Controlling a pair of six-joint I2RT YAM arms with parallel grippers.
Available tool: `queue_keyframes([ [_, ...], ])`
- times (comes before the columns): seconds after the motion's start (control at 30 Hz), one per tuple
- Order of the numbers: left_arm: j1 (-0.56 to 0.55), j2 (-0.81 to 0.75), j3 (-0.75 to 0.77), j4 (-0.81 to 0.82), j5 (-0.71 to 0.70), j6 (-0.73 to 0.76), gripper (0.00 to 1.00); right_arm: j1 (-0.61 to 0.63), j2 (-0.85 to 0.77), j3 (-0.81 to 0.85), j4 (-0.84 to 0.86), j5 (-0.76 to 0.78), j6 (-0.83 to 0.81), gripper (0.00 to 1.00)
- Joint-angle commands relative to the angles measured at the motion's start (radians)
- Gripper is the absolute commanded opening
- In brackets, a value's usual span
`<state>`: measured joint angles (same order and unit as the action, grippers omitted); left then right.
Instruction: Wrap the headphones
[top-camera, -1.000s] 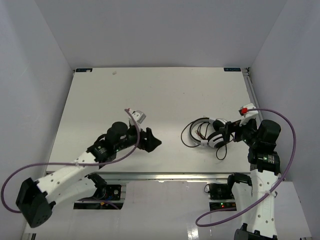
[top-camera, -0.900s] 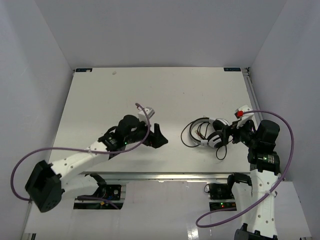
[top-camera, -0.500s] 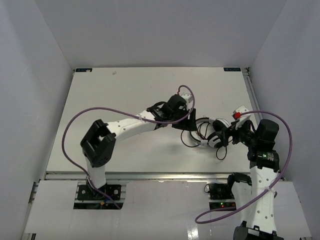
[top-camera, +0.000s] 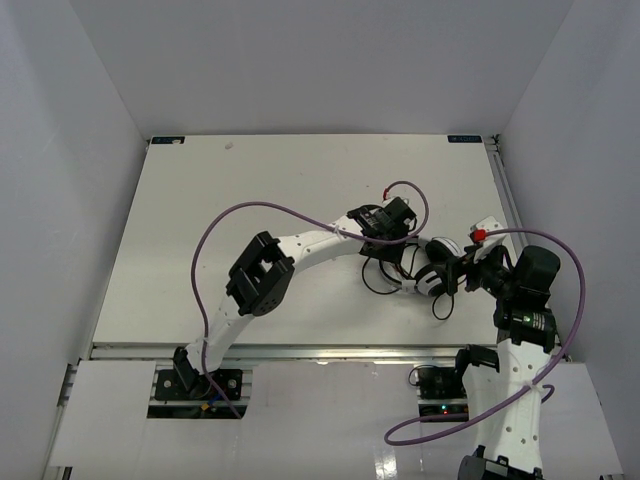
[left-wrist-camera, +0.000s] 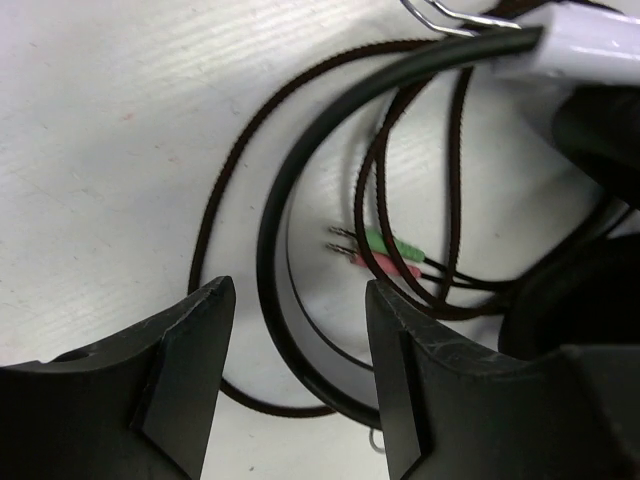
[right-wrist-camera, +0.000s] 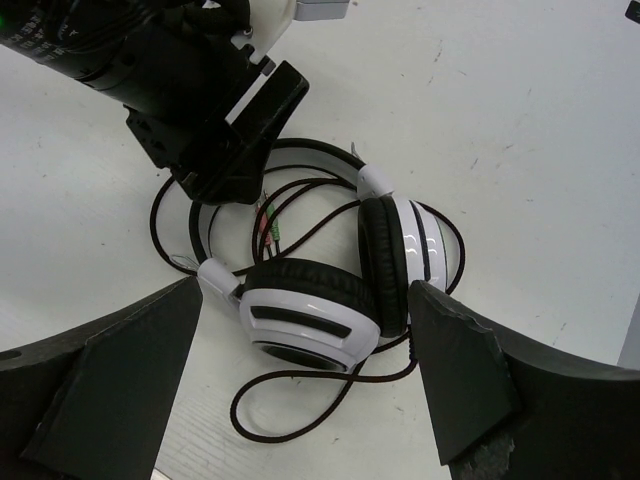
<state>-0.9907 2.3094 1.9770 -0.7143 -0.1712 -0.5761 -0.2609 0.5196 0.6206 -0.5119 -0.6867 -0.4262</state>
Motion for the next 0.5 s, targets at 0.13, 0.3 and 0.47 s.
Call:
queue_keyframes([
  [0.13, 0.029, 0.033, 0.044, -0.019, 0.015, 0.118, 0.57, -0.008, -0.025, -0.009, 0.043, -0.031, 0.025, 0.9],
  [0.3, 0.035, 0.058, 0.052, 0.024, 0.103, 0.184, 0.41, -0.01, -0.05, -0.008, 0.043, -0.04, 0.026, 0.9],
  [0.47, 0.035, 0.08, 0.055, 0.03, 0.135, 0.19, 0.33, -0.009, -0.05, -0.005, 0.043, -0.036, 0.028, 0.9],
])
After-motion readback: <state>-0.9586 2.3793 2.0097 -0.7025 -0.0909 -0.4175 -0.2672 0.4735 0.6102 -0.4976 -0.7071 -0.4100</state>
